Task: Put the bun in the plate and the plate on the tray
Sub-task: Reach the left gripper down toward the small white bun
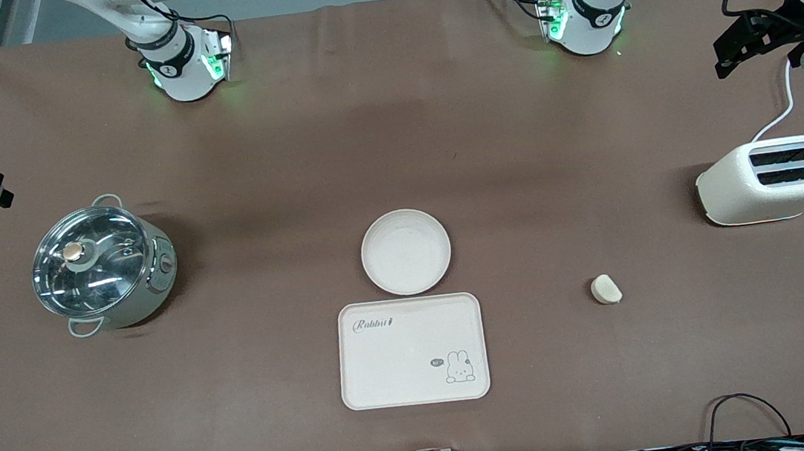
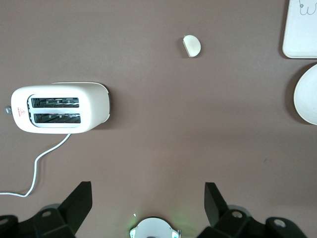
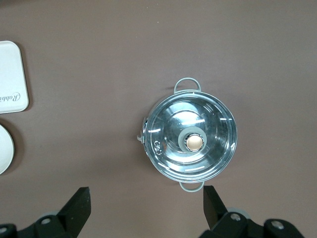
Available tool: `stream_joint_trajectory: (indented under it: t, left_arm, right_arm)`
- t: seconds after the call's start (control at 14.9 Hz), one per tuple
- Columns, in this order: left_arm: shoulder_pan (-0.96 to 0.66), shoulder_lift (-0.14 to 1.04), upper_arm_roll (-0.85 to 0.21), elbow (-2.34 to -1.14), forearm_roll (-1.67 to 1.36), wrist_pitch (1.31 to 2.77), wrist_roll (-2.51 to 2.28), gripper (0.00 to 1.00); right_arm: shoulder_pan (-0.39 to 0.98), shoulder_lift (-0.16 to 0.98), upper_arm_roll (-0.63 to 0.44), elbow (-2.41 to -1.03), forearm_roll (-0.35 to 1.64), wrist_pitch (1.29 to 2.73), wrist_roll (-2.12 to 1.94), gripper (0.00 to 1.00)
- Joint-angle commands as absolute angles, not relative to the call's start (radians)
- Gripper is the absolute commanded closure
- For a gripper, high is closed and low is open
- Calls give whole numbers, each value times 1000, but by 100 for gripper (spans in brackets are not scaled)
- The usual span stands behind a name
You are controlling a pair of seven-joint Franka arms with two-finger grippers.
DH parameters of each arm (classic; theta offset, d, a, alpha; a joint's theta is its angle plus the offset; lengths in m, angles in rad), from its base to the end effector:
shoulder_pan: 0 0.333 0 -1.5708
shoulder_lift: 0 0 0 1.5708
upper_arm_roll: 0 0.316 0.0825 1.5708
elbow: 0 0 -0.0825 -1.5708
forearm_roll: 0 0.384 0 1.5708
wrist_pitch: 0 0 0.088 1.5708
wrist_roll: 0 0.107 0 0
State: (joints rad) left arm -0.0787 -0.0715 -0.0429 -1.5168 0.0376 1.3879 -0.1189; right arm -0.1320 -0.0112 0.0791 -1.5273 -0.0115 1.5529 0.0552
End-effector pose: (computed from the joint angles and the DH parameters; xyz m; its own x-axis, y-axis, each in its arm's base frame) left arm 0.5087 -0.0586 0.6722 0.9986 0.0045 -0.0521 0.0020 -0.9989 -0.0469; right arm 0.5489 -0.0300 0.6496 0.9934 -0.1080 0.0374 -0.1085 -0.9940 0.0103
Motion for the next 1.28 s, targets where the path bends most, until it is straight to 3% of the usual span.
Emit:
stream_joint_trajectory:
  t: [0.0, 0.13, 0.27, 0.4, 0.6, 0.87, 1.21]
  left_arm:
    - [-78, -68, -35, -1503, 21, 1371, -104, 0]
    - [-78, -48, -32, -1491, 26, 1380, -103, 0]
    - [-78, 71, -34, -1389, 21, 1382, -100, 0]
    - [-97, 138, -37, -1376, 20, 1405, -129, 0]
    - [-83, 237, -38, -1445, -27, 1581, -204, 0]
    - [-92, 363, -34, -1606, -38, 1933, -320, 0]
    - [-103, 605, -37, -1620, -31, 2192, -503, 0]
  right_arm:
    - [-137, -15, 83, -1534, 0, 1551, 55, 0]
    - [-137, -12, 83, -1534, 2, 1554, 58, 0]
    - [-135, -12, 83, -1535, 2, 1551, 58, 0]
    - [-144, -12, 83, -1545, 2, 1552, 57, 0]
    - [-144, -11, 83, -1548, 2, 1554, 57, 0]
    - [-143, -5, 83, -1548, 3, 1562, 57, 0]
    - [-158, 98, 83, -1534, 179, 1623, 48, 0]
